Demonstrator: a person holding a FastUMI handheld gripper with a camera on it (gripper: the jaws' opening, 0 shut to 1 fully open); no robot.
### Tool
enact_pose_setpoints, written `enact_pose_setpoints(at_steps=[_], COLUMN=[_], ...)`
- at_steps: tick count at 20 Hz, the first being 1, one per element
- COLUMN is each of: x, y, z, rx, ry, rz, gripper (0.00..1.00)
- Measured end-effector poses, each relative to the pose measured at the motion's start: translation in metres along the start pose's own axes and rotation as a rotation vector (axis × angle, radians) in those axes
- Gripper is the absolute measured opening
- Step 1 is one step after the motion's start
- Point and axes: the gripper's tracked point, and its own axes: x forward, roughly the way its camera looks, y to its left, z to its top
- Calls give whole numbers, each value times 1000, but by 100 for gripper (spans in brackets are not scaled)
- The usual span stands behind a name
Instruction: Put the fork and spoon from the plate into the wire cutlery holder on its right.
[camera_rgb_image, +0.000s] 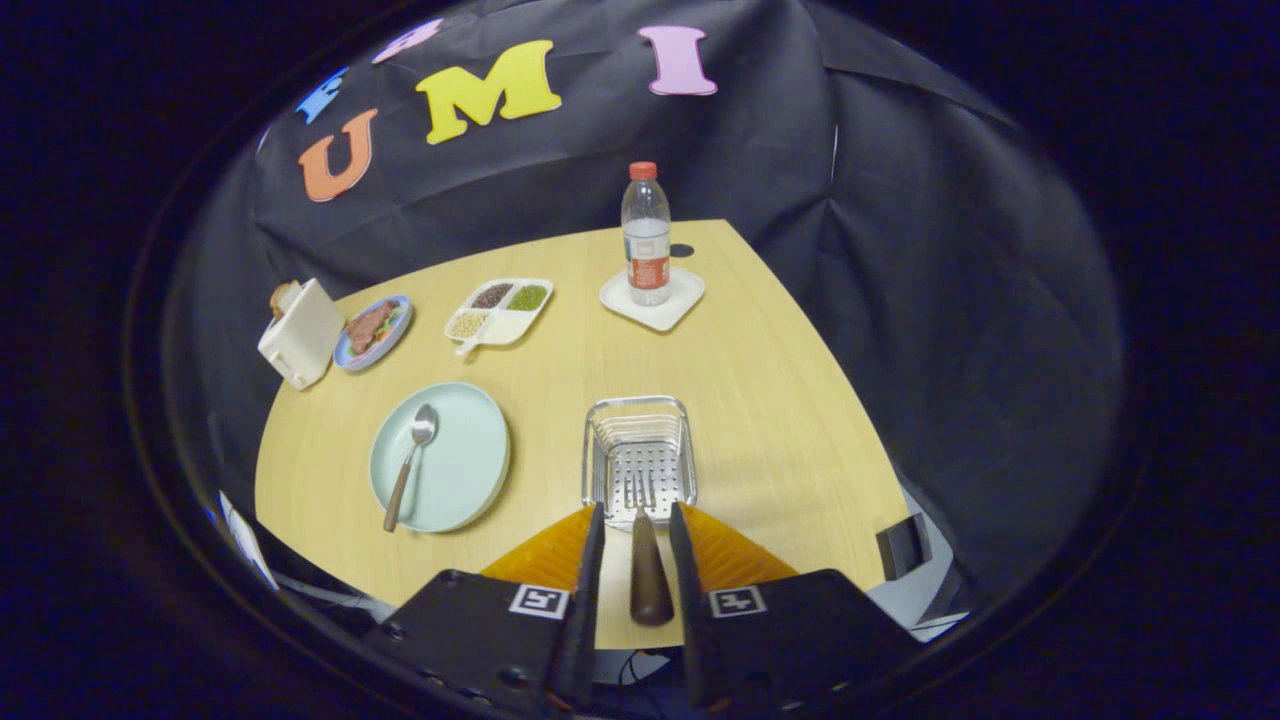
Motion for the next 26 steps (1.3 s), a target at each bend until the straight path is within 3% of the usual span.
enact_pose_setpoints(at_steps=[3,8,16,26], x=[-12,-30,-49,-11], y=[6,20,72,169], z=[14,30,42,18], rx=[-8,-3,-43,-119], ry=[-75,-172,-269,-197], rz=[5,2,15,46], gripper=[69,83,91,91])
